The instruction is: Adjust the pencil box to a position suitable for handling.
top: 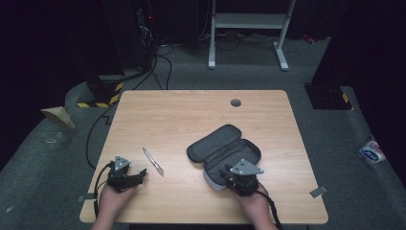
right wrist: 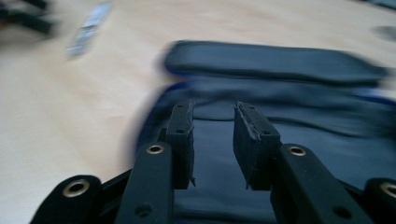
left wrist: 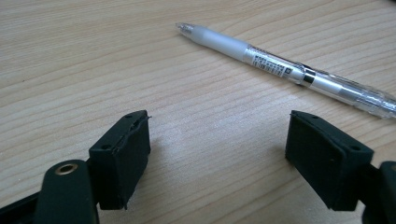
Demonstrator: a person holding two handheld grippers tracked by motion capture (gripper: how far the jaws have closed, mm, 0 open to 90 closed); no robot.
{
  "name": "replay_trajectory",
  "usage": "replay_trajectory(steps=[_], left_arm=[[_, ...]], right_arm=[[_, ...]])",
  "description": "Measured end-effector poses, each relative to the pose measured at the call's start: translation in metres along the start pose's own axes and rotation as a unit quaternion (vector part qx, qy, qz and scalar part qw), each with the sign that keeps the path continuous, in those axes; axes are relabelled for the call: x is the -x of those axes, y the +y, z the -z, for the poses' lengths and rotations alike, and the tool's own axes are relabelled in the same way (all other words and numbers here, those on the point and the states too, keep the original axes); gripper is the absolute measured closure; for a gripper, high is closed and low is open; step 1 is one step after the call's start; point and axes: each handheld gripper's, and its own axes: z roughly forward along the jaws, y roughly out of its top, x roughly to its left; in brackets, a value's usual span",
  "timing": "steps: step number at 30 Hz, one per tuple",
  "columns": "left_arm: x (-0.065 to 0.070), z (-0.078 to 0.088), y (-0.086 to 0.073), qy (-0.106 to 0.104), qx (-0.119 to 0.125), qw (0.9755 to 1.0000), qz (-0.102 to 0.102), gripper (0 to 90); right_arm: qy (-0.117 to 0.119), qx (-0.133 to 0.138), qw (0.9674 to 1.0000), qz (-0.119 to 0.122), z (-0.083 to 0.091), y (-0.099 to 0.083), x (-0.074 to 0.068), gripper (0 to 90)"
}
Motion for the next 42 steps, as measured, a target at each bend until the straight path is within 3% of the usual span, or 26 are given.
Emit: replay_trajectory(steps=[3, 5, 7, 10, 12, 14, 17, 20, 24, 27, 31, 33, 37, 41, 42], left_arm=[[0.000, 0.001, 0.000, -0.003, 0.000, 1.0000, -0.004, 25.9], [-0.002, 0.003, -0.001, -0.001, -0.002, 1.0000, 0.009, 28.9], [0.000, 0.006, -0.001, -0.001, -0.006, 0.9999, 0.014, 31.3], [0.006, 0.009, 0.001, -0.009, 0.000, 1.0000, 0.004, 37.0], [0.013, 0.013, 0.004, -0.008, 0.009, 0.9999, -0.007, 39.6], [0.019, 0.018, 0.008, -0.010, 0.021, 0.9997, -0.008, 41.3], [0.027, 0.024, 0.011, -0.021, 0.039, 0.9990, -0.006, 45.8], [0.040, 0.026, 0.014, -0.038, 0.046, 0.9982, -0.011, 50.0], [0.062, 0.023, 0.020, -0.057, 0.032, 0.9977, -0.020, 55.5], [0.084, 0.019, 0.023, -0.067, 0.024, 0.9966, -0.042, 56.4], [0.111, 0.012, 0.023, -0.101, 0.012, 0.9924, -0.069, 61.0], [0.121, 0.009, 0.023, -0.106, 0.006, 0.9904, -0.089, 61.5], [0.129, 0.005, 0.022, -0.113, -0.002, 0.9882, -0.103, 62.1], [0.126, 0.005, 0.023, -0.117, 0.004, 0.9891, -0.089, 62.4], [0.124, 0.006, 0.023, -0.112, 0.005, 0.9891, -0.095, 62.4]], right_arm=[[-0.045, 0.007, 0.9986, -0.028, 0.007, -0.003, 0.031, 65.8], [-0.074, 0.002, 0.9963, -0.043, 0.010, -0.005, 0.050, 66.0], [-0.094, 0.003, 0.9937, -0.061, 0.014, -0.008, 0.068, 65.9], [-0.116, 0.005, 0.9902, -0.078, 0.016, -0.008, 0.088, 65.0], [-0.117, 0.004, 0.9895, -0.085, 0.014, -0.009, 0.095, 63.2], [-0.115, -0.018, 0.9892, -0.090, 0.007, -0.010, 0.101, 58.8], [-0.111, -0.023, 0.9885, -0.099, 0.002, -0.013, 0.107, 60.3], [-0.106, -0.027, 0.9890, -0.100, 0.000, -0.016, 0.107, 65.4], [-0.107, -0.031, 0.9890, -0.098, 0.000, -0.019, 0.103, 77.6], [-0.107, -0.034, 0.9895, -0.092, 0.001, -0.022, 0.100, 81.0], [-0.094, -0.031, 0.9899, -0.101, 0.007, -0.027, 0.091, 80.1], [-0.085, -0.033, 0.9906, -0.102, 0.009, -0.030, 0.083, 79.0], [-0.072, -0.032, 0.9924, -0.095, 0.015, -0.033, 0.067, 77.8], [-0.058, -0.032, 0.9937, -0.091, 0.017, -0.033, 0.051, 76.9], [-0.053, -0.033, 0.9944, -0.085, 0.017, -0.033, 0.046, 76.7]])
